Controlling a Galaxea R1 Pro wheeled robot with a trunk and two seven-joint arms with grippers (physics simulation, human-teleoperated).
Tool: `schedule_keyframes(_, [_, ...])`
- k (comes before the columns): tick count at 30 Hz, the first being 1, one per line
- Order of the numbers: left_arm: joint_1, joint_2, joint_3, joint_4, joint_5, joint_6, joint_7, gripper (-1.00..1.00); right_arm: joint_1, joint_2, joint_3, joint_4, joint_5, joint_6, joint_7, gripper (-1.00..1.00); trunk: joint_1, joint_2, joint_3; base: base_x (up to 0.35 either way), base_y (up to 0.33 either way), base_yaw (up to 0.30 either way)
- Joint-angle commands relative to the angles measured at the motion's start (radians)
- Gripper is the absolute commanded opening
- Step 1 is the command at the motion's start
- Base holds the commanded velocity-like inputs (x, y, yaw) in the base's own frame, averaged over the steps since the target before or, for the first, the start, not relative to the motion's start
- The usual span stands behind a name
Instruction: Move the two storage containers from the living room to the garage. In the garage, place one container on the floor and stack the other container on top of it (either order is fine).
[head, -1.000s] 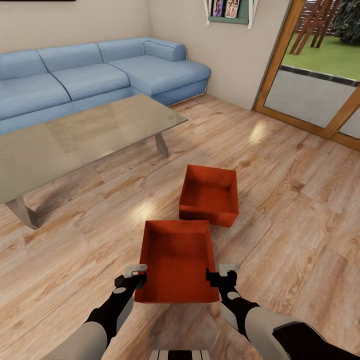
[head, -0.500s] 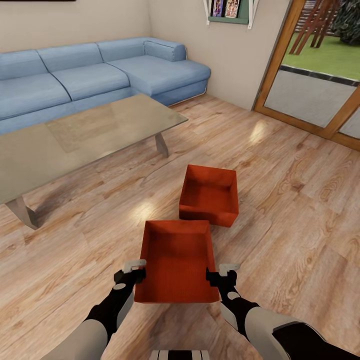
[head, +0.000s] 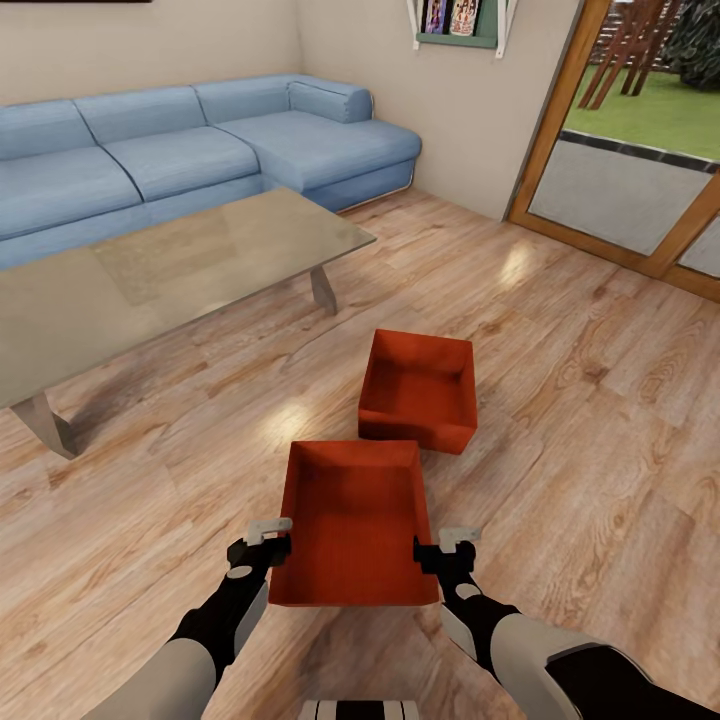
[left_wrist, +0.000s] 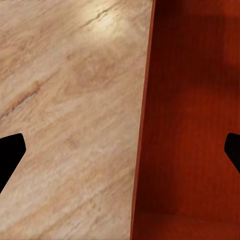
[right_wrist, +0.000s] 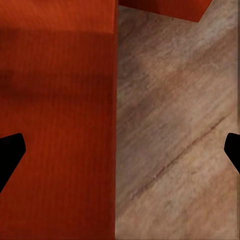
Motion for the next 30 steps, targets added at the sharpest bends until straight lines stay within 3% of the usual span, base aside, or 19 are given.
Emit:
schedule_keyframes(1, [0.0,-0.001,0.006,-0.001,-0.005,0.001,0.0,1.0,-0.001,0.0,0.009,0.003,-0.009,0.002,-0.004,1.0,0.0,0.0,-0.001,0.0,0.0,0.0])
schedule_keyframes(8, [0.0,0.0,0.007,0.0,-0.005,0.0,0.0,1.0,-0.001,0.0,0.009,0.001,-0.007,0.071,0.002,1.0,0.0,0.0,-0.001,0.0,0.0,0.0])
schedule_keyframes(15, [0.0,0.0,0.007,0.0,-0.005,0.0,0.0,1.0,-0.001,0.0,0.009,0.0,-0.005,0.061,0.002,1.0,0.0,0.0,-0.001,0.0,0.0,0.0])
schedule_keyframes(30, [0.0,-0.001,0.004,0.006,-0.003,0.014,0.0,1.0,-0.001,0.0,0.009,-0.001,-0.006,0.036,0.002,1.0,0.057,-0.105,-0.048,0.0,0.0,0.0])
